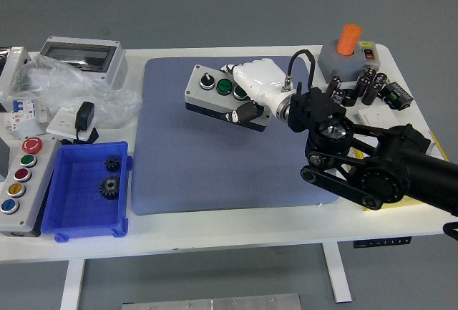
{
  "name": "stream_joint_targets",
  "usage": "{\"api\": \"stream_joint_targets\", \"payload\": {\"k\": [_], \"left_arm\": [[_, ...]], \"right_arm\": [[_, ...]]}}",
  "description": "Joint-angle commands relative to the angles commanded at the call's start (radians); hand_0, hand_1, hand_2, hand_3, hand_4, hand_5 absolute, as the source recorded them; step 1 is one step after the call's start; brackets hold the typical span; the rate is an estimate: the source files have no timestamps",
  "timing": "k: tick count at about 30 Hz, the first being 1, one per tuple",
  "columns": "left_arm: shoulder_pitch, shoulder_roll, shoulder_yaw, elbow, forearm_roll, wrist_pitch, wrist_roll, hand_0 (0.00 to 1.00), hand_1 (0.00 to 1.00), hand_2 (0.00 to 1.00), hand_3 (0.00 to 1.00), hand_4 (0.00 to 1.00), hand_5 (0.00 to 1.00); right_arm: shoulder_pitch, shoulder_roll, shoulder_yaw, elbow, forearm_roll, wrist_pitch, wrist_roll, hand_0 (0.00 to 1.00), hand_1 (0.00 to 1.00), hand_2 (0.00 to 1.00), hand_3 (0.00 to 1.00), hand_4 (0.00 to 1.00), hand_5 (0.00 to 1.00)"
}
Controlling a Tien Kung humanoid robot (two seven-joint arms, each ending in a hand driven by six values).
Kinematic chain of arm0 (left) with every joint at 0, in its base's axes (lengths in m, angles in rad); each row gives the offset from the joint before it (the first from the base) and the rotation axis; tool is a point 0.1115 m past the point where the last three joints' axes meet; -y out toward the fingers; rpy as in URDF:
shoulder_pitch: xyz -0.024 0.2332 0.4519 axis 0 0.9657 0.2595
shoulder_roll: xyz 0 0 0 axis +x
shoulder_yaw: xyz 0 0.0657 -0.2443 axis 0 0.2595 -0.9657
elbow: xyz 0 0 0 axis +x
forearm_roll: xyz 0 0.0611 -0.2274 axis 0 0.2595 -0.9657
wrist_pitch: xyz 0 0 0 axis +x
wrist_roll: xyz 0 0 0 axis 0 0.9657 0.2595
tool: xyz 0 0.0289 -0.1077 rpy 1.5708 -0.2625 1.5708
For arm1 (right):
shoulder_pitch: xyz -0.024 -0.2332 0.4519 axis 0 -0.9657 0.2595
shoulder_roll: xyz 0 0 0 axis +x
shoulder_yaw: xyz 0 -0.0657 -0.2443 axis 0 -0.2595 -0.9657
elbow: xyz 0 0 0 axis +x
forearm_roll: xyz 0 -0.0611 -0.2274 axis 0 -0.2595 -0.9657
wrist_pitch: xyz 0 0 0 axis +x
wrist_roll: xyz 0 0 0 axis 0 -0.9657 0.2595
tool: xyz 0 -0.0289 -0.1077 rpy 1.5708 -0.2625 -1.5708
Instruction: Pick up the button,place it on the desk,press the button,press the button
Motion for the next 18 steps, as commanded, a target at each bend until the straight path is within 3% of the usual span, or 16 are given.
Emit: {"api": "stream_joint_targets", "payload": {"k": [5,7,11,12,18], "left_arm": [[-0.002,0.002,0.003,0.0,-0.001,-0.001,-0.001,0.583,0.562,0.534,0.614,0.679,0.28],[-0.003,0.003,0.003,0.0,0.0,-0.001,-0.002,0.579,0.562,0.536,0.615,0.683,0.284],[-0.003,0.004,0.005,0.0,-0.001,-0.002,-0.001,0.579,0.562,0.536,0.615,0.683,0.284],[-0.003,0.004,0.006,0.0,-0.001,-0.002,-0.001,0.578,0.562,0.536,0.615,0.686,0.287],[-0.005,0.003,0.007,0.0,-0.002,-0.004,-0.002,0.577,0.562,0.536,0.616,0.687,0.29]], "right_arm": [[0.026,0.003,-0.101,-0.004,0.052,-0.051,0.107,0.227,0.466,0.47,0.549,0.154,0.002],[0.03,0.008,-0.128,-0.016,0.054,-0.055,0.128,0.283,0.492,0.48,0.55,0.156,0.002],[0.025,0.021,-0.149,-0.052,0.022,-0.067,0.144,0.283,0.492,0.48,0.55,0.156,0.002],[0.023,0.024,-0.154,-0.057,0.017,-0.068,0.145,0.394,0.531,0.48,0.549,0.153,0.002],[0.008,0.044,-0.161,-0.095,-0.012,-0.071,0.141,0.417,0.536,0.48,0.551,0.148,0.002]]}}
